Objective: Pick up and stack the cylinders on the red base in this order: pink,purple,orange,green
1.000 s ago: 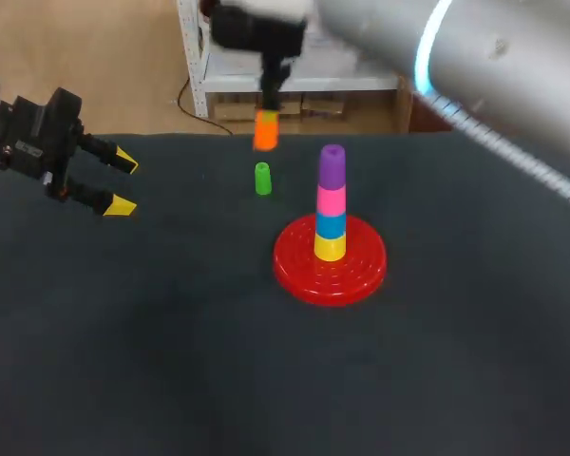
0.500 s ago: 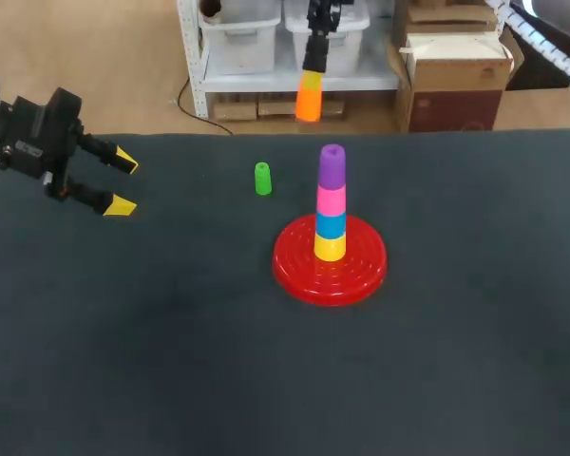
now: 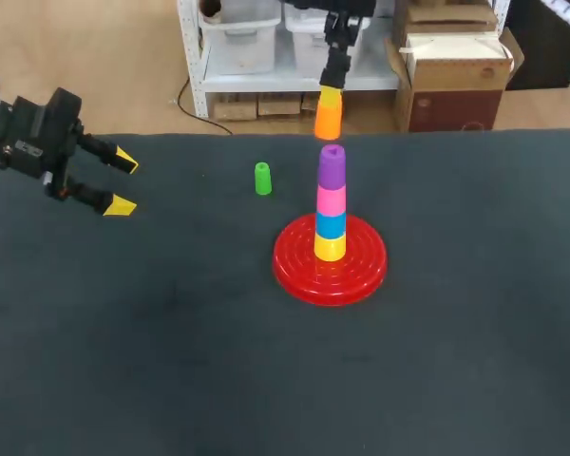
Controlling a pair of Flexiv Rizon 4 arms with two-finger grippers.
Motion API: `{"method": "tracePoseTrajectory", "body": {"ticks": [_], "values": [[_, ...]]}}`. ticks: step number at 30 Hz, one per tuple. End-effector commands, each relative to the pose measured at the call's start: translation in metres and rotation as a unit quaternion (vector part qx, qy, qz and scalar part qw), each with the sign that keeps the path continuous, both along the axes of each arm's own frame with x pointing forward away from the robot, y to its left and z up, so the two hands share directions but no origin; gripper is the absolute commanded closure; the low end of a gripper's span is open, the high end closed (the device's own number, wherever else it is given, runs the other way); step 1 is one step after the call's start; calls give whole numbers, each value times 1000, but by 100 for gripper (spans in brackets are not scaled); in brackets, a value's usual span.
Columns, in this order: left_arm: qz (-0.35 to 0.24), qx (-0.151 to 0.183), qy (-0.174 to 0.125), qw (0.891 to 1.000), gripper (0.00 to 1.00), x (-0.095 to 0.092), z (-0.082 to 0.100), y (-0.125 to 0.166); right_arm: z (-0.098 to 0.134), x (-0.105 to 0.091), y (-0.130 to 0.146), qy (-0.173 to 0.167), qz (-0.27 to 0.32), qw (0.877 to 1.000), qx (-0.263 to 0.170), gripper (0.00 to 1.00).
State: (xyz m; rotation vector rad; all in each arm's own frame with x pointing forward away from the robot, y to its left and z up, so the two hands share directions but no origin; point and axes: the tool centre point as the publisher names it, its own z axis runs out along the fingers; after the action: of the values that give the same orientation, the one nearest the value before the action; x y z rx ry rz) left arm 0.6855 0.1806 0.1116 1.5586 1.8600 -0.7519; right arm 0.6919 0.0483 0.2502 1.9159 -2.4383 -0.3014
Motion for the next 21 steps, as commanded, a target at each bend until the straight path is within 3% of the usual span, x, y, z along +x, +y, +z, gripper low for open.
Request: {"method": "tracePoseTrajectory", "body": {"ticks": [1, 6, 15, 21], "values": [[1, -1, -3, 1000, 0, -1, -1, 0, -7, -11, -4, -77, -11, 997, -8, 100], [1, -1, -3, 1000, 0, -1, -1, 0, -16, -10, -7, -68, -12, 997, -28, 100], [1, -1, -3, 1000, 0, -1, -1, 0, -21, -3, -7, -55, -10, 998, -25, 100], [1, -1, -3, 1000, 0, -1, -1, 0, -21, -11, -8, -47, -13, 999, -23, 100]]}}
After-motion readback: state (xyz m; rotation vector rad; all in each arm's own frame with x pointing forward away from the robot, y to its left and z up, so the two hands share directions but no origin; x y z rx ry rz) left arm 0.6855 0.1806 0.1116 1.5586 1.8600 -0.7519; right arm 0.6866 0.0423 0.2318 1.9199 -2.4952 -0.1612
